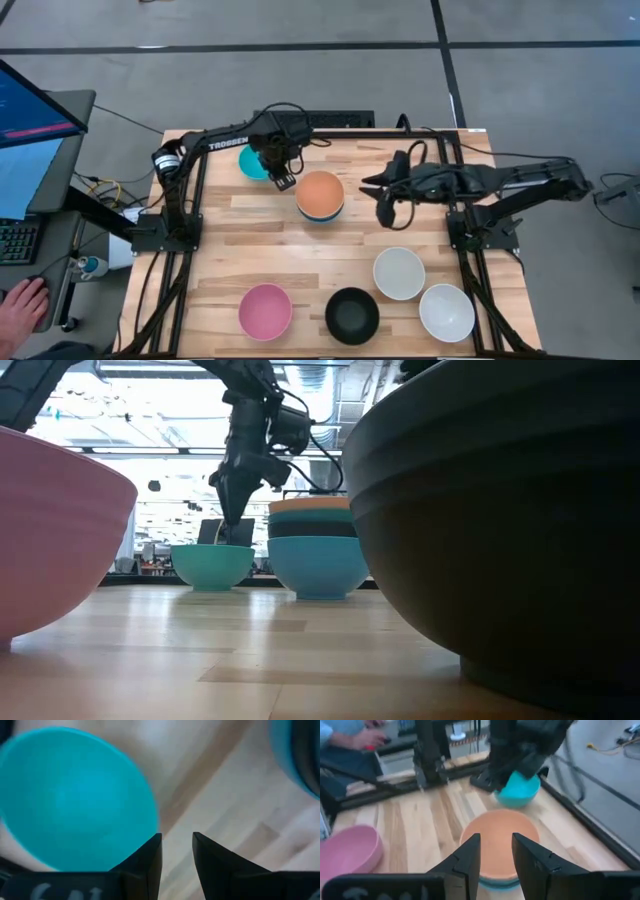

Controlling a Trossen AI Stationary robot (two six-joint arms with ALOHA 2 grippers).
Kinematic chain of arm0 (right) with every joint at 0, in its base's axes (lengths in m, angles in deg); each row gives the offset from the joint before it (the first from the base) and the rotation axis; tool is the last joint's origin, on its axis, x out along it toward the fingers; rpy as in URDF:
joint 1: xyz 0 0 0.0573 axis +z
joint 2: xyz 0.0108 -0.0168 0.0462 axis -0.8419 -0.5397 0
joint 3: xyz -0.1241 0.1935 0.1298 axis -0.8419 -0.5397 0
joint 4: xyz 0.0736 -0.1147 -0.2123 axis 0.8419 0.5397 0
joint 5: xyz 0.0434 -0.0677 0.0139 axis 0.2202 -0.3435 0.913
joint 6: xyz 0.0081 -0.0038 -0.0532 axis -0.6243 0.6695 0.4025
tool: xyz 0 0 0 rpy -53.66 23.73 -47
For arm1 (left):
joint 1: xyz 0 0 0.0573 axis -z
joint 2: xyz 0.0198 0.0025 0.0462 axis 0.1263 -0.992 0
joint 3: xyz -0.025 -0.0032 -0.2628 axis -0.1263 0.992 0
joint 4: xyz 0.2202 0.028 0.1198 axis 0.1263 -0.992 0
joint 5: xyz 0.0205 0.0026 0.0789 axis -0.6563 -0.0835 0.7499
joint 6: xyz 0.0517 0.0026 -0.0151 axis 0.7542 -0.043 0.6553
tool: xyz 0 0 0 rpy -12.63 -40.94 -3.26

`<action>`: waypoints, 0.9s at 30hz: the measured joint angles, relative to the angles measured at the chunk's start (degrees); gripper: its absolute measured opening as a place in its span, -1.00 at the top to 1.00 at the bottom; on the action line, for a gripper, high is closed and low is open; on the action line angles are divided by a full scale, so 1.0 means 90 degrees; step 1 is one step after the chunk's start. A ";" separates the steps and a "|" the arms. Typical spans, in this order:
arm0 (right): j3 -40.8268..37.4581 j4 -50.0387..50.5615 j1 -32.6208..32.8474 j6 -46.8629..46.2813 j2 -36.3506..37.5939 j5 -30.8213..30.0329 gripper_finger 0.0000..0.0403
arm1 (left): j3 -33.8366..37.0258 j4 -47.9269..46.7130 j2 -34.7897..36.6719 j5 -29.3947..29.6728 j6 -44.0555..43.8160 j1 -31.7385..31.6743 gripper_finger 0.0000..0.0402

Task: Nest bowls inside each other
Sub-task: Stack the light blue bowl on top of the orange bowl

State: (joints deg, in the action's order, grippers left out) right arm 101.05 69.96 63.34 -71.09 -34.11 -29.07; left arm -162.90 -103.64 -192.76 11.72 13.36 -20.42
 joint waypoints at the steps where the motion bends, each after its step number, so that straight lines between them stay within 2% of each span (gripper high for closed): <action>1: -0.0004 0.0028 0.0000 -0.0029 -0.0069 0.0007 0.34 | -0.0002 0.0056 0.0001 0.0013 0.0002 -0.0058 0.50; 8: -0.0002 -0.0116 0.0000 -0.0200 -0.0443 0.0012 0.33 | 0.0288 0.0789 0.0003 -0.0174 0.0063 -0.0334 0.50; 18: -0.0002 -0.0209 -0.0070 -0.0203 -0.0350 0.0012 0.34 | 0.0966 0.1336 0.0002 -0.0294 0.0060 -0.0664 0.50; 23: 0.0001 -0.0259 -0.0100 -0.0203 -0.0265 0.0008 0.33 | 0.1264 0.1948 0.0000 -0.0791 -0.0113 -0.0721 0.50; 27: 0.0000 -0.0278 -0.0136 -0.0203 -0.0257 0.0010 0.34 | 0.1316 0.2135 -0.0005 -0.0850 -0.0193 -0.0709 0.50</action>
State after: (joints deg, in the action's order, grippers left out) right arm 101.05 67.45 62.11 -72.91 -36.42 -28.98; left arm -151.05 -84.42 -192.81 4.07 11.63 -26.81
